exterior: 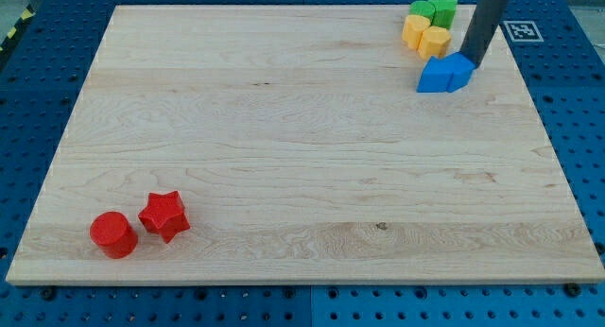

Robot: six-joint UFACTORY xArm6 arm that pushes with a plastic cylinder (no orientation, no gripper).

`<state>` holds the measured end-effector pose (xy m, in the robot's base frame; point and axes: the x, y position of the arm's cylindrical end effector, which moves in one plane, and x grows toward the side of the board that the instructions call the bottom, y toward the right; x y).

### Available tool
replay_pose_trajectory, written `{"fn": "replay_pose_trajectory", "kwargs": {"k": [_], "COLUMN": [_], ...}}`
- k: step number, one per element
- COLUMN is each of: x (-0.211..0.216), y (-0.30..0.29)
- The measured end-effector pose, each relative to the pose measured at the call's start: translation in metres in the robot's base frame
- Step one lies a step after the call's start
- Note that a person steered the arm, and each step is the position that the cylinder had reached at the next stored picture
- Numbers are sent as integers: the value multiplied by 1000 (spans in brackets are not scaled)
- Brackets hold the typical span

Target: Push blue cube along with blue triangle towards the bottom center

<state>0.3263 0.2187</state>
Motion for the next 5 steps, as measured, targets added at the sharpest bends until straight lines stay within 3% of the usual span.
{"fn": "replay_pose_trajectory", "kwargs": {"k": [5], "x": [62], "y": [-94]}}
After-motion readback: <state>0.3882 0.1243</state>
